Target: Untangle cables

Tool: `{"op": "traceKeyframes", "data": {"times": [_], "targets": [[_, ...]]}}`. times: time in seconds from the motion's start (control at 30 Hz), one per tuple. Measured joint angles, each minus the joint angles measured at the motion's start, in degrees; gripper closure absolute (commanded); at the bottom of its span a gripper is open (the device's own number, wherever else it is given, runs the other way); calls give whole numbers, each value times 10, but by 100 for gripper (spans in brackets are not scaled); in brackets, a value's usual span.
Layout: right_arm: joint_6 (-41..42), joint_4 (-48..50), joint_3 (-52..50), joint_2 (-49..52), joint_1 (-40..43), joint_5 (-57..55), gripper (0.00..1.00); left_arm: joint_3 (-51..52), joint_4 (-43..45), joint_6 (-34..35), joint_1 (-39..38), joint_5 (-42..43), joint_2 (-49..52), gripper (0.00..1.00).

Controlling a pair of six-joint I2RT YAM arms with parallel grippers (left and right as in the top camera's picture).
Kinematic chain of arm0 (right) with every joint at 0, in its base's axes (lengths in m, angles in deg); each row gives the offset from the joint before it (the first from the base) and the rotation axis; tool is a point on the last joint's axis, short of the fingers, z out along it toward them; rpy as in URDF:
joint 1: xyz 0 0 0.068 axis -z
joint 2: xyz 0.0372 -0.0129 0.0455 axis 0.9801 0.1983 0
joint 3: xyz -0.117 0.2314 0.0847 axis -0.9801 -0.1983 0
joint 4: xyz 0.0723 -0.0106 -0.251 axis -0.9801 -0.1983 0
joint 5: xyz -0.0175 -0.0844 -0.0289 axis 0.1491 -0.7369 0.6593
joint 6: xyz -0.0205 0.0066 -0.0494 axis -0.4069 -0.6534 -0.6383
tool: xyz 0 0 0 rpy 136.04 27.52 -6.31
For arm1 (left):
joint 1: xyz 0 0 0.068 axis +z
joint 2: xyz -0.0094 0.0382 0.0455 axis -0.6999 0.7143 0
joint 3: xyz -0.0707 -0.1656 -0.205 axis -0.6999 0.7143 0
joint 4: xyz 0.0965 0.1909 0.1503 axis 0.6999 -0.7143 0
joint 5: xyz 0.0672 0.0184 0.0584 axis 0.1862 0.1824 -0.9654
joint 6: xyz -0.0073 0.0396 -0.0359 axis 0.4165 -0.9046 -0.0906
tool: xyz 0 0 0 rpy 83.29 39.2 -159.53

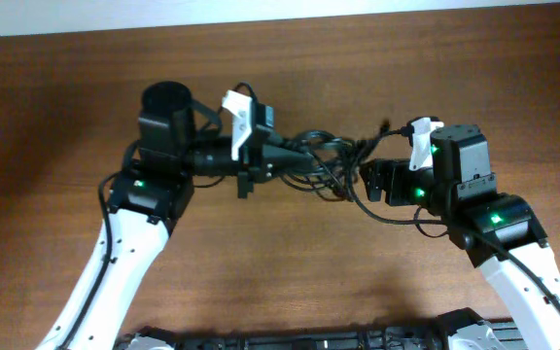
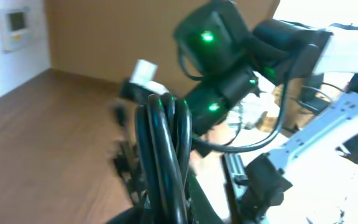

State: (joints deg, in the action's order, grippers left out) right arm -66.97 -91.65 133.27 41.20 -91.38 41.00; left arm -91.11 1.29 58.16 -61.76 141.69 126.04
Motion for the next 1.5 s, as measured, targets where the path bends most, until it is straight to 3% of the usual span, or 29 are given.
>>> {"op": "traceKeyframes", "data": {"times": [0.2, 0.47, 0.67, 0.8, 1.03, 1.27, 1.5], "targets": [[6, 3, 0, -50, 0, -17, 1, 0, -25, -46, 43, -14, 0, 100], [-1, 77, 0, -88, 5, 47, 2, 0, -73, -176, 43, 99, 0, 100], [-61, 79, 1, -65, 145, 279, 1, 0, -83, -198, 42, 154, -1, 100], [-126, 76, 5, 14, 236, 471, 2, 0, -71, -203, 16, 160, -3, 100], [-224, 74, 6, 98, 198, 583, 2, 0, 10, -206, -48, 162, -4, 100], [-277, 76, 7, 98, 101, 588, 2, 0, 38, -206, -71, 138, -5, 100], [-293, 77, 7, 98, 85, 588, 2, 0, 90, -206, -75, 126, -5, 100]]}}
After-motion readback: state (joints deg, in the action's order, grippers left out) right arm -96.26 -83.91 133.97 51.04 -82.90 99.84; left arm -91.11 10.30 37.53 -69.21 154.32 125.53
